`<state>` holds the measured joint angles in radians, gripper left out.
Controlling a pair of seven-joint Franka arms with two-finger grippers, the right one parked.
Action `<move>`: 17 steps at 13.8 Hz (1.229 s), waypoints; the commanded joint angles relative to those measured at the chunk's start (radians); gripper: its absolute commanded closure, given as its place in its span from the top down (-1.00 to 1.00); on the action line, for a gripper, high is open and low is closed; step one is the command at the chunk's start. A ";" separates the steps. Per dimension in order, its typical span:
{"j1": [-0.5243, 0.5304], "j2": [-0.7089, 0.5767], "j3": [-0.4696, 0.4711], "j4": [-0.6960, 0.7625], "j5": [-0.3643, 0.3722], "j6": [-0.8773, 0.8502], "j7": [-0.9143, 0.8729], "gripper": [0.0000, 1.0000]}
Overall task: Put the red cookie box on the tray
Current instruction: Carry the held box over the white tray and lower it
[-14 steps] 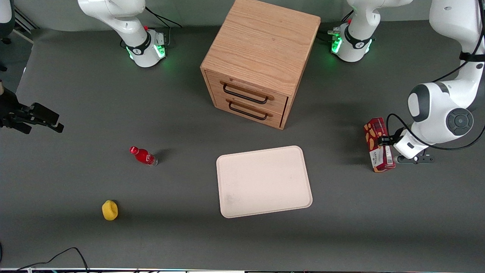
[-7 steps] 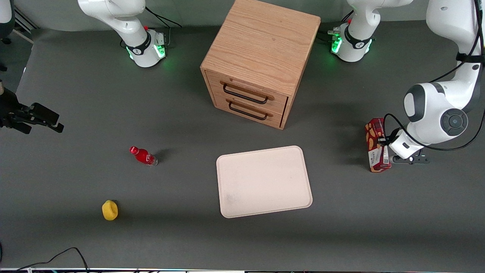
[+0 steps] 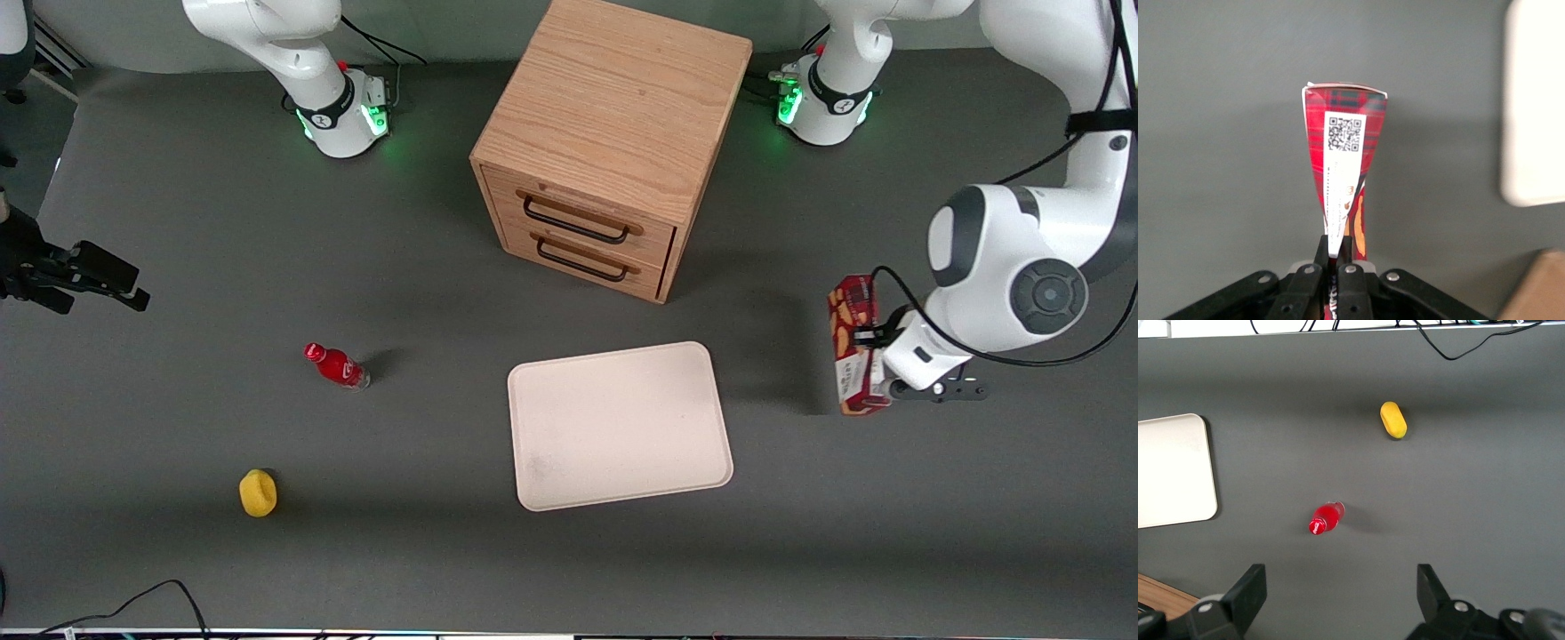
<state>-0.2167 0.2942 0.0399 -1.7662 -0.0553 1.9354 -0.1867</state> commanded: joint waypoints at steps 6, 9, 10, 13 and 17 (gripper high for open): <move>-0.279 0.428 0.015 0.538 -0.057 -0.030 -0.464 -1.00; -0.311 0.468 0.015 0.481 -0.028 0.092 -0.452 -1.00; -0.311 0.468 0.015 0.452 -0.015 0.134 -0.448 -1.00; -0.317 0.470 0.017 0.426 -0.008 0.151 -0.447 -1.00; -0.316 0.468 0.017 0.432 -0.005 0.146 -0.462 1.00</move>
<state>-0.5158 0.7840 0.0407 -1.3050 -0.0740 2.0749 -0.6286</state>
